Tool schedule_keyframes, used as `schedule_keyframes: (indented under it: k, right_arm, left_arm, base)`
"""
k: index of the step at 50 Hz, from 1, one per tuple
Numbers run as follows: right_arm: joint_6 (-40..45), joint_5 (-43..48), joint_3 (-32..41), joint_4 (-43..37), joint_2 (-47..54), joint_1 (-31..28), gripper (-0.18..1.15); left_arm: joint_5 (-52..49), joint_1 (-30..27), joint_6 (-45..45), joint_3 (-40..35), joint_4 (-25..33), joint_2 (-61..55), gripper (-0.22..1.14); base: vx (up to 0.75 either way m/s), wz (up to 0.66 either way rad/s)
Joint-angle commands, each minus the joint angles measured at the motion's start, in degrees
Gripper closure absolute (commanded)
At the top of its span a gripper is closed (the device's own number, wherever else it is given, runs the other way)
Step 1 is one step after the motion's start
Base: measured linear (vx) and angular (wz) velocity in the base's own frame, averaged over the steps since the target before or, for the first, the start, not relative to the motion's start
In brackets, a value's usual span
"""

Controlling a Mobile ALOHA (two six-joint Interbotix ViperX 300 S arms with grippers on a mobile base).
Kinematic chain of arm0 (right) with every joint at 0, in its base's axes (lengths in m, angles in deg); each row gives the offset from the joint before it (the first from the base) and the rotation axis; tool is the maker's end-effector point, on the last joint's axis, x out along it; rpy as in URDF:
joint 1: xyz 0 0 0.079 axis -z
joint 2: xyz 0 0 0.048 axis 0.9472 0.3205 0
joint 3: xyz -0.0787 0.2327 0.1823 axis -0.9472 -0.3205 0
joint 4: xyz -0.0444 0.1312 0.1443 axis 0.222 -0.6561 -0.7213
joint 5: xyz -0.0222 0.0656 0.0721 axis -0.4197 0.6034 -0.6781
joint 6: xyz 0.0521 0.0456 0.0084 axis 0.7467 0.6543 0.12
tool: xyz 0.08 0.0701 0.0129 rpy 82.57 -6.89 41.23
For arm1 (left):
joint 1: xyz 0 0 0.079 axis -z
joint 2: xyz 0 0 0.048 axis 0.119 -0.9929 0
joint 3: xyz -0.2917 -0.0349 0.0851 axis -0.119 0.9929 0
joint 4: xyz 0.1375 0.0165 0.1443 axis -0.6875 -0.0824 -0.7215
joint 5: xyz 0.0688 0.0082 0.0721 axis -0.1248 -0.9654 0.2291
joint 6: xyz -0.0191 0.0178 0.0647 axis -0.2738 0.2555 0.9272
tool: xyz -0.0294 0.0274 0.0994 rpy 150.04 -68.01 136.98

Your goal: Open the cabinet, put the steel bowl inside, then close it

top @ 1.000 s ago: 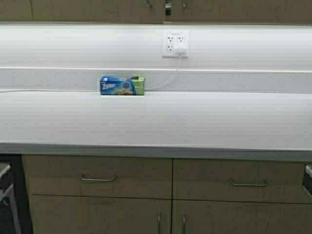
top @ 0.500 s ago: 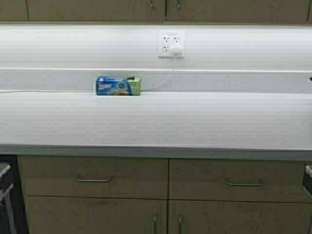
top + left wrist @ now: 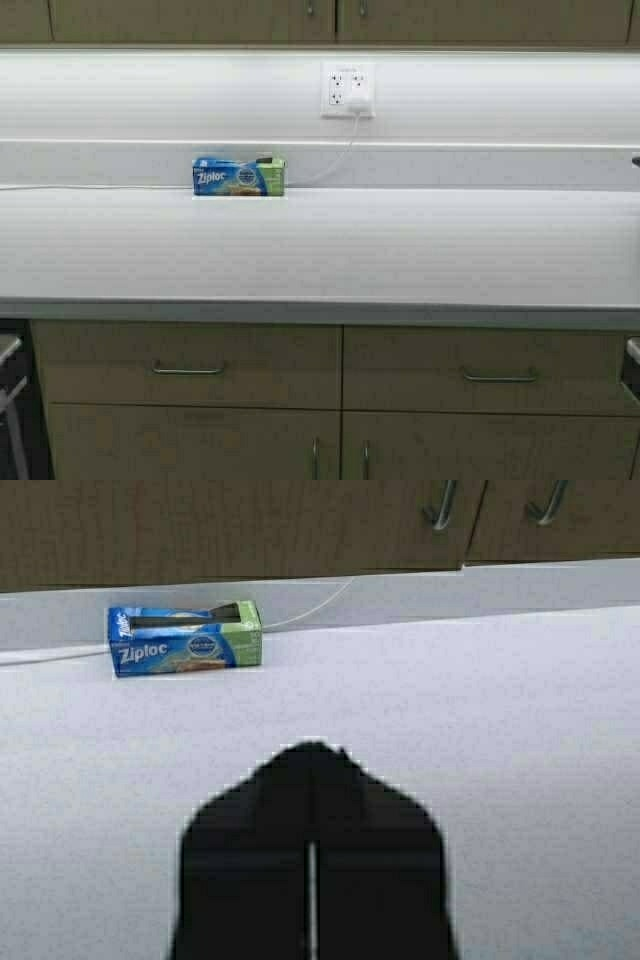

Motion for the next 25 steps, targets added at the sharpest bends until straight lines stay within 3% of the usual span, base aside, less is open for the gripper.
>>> schedule_keyframes:
  k: [1,25]
  right_arm:
    - [-0.09,0.35,0.44,0.09,-0.53,-0.09,0.91]
    - [-0.09,0.44,0.44,0.09,-1.23,-0.09,0.91]
  left_arm:
    - [0.44,0.09,-0.18,-0.53,-0.09,0.88,0.86]
    - [0.44,0.09,-0.18,-0.7,-0.09,0.88,0.86]
  base:
    - [0.0,0.0]
    - [0.0,0.0]
